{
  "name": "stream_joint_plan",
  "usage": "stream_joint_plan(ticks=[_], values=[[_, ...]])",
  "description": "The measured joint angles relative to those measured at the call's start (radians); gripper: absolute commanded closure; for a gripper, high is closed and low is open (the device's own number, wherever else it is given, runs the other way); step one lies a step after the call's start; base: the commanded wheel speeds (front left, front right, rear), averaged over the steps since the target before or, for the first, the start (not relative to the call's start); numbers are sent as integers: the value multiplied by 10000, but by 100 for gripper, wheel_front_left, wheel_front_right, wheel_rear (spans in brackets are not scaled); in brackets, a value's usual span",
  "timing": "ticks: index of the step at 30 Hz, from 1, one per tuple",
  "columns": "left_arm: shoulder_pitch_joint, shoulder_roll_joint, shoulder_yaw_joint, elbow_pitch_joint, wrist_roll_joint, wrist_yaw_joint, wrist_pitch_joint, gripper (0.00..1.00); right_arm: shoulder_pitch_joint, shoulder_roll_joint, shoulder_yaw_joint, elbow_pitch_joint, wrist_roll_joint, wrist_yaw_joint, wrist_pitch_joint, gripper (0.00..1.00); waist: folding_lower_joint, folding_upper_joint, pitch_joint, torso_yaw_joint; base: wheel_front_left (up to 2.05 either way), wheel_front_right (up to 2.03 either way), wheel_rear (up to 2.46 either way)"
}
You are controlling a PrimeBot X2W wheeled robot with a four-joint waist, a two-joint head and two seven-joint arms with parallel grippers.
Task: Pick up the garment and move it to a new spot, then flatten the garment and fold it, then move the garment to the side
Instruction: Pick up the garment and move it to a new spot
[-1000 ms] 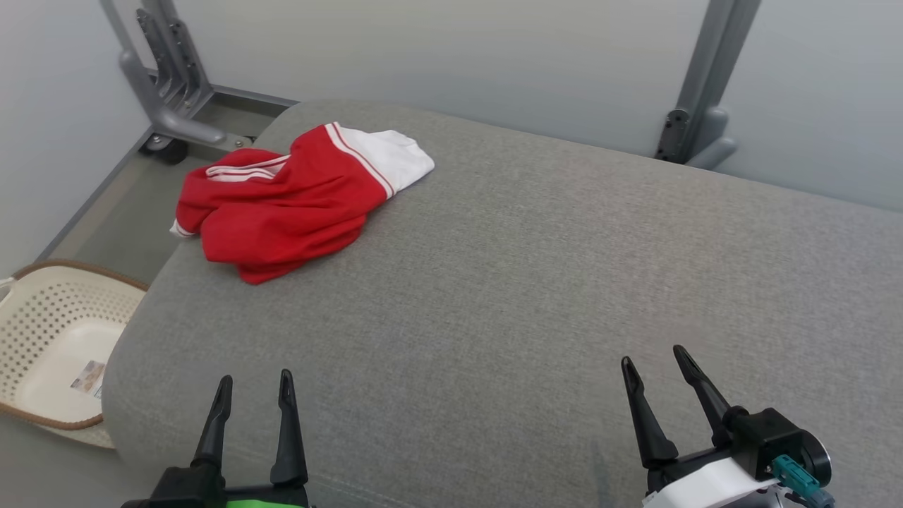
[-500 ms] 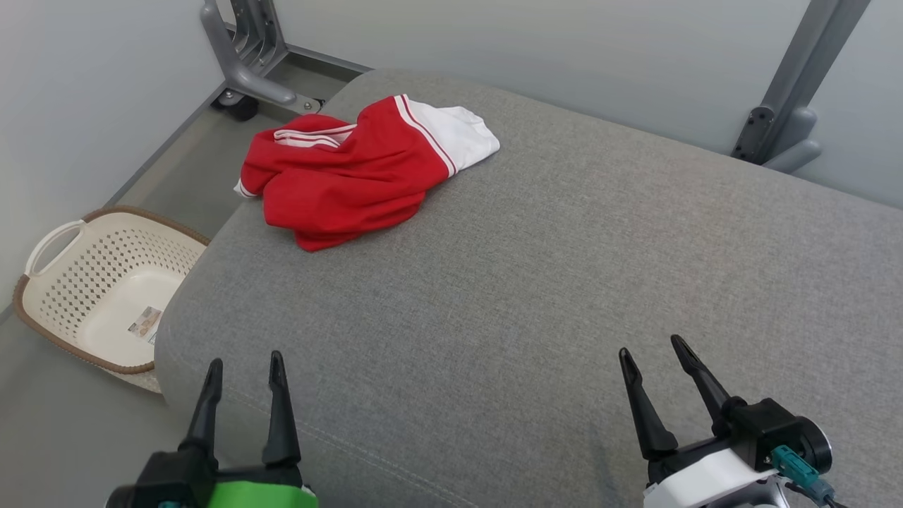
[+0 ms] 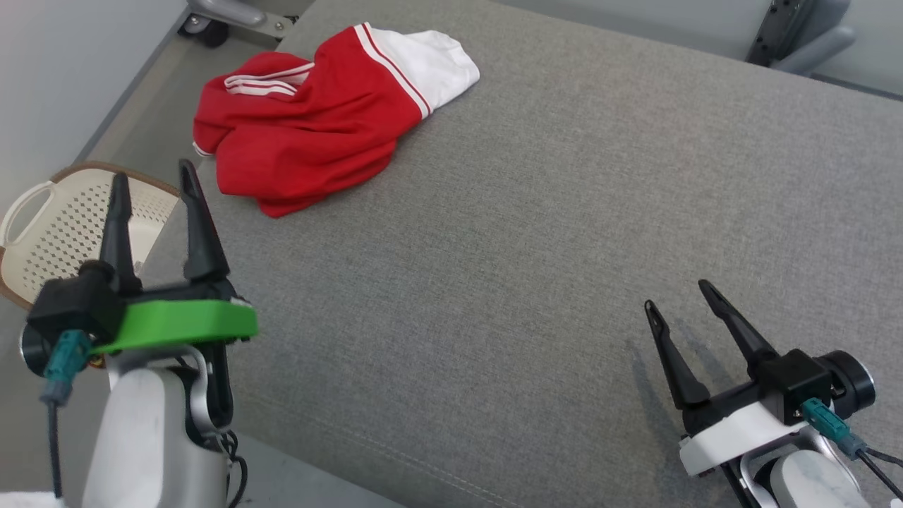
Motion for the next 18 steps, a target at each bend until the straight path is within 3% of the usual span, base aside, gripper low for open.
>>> stream_joint_plan(ticks=[4,11,18], values=[[-1346,6,556,970,-311,12,-4,0,-437,-533,61,-109,-6,0,0,0,1,0,634,-200,0,0,0],[-3819,46,966,4117,-859,-591,-2,0,-911,-1342,-130,-134,230,0,0,0,1,0,1644,-675,0,0,0],[-7038,972,1386,7775,-1557,-970,1227,0,-1332,-1542,-151,-357,360,0,0,0,2,0,2666,-1231,0,0,0]])
